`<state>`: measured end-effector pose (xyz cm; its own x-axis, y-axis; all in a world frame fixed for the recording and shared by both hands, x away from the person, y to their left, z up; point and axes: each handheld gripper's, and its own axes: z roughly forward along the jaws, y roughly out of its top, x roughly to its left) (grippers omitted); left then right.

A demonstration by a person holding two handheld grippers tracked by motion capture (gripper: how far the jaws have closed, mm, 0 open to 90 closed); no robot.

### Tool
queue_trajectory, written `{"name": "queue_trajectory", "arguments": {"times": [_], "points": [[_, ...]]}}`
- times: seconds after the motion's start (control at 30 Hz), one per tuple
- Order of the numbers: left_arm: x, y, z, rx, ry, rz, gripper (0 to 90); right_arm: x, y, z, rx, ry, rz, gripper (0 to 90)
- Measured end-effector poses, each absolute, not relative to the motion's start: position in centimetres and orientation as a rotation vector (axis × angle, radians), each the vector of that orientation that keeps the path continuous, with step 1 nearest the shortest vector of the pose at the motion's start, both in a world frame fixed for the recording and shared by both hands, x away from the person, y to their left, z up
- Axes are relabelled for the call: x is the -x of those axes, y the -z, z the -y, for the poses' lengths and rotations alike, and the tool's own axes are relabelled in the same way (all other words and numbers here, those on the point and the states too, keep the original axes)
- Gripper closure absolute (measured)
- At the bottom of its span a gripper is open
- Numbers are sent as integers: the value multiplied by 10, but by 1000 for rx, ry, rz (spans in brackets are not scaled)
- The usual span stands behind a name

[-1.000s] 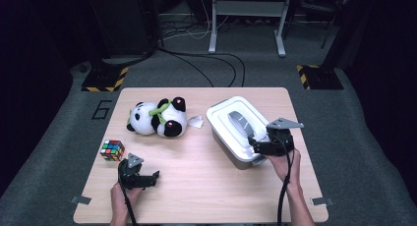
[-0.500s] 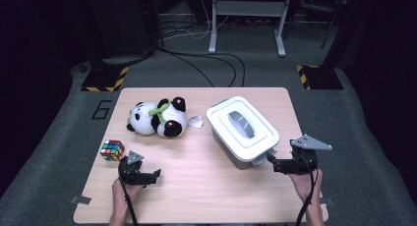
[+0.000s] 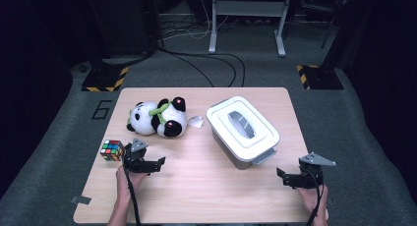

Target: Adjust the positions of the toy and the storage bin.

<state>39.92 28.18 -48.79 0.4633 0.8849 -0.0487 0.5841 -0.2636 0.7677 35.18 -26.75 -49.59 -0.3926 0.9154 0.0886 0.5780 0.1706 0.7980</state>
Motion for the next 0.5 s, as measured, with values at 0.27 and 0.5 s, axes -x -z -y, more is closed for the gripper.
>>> {"name": "queue_trajectory", "arguments": {"times": [0.27,0.5], "points": [[-422,457,-257,-1975,-558,-1138,104,-362,524,263,-1443,-932,-2082,0],[-448,441,-234,-1955,-633,-1130,145,-365,528,259,-1446,-874,-2094,0]]}}
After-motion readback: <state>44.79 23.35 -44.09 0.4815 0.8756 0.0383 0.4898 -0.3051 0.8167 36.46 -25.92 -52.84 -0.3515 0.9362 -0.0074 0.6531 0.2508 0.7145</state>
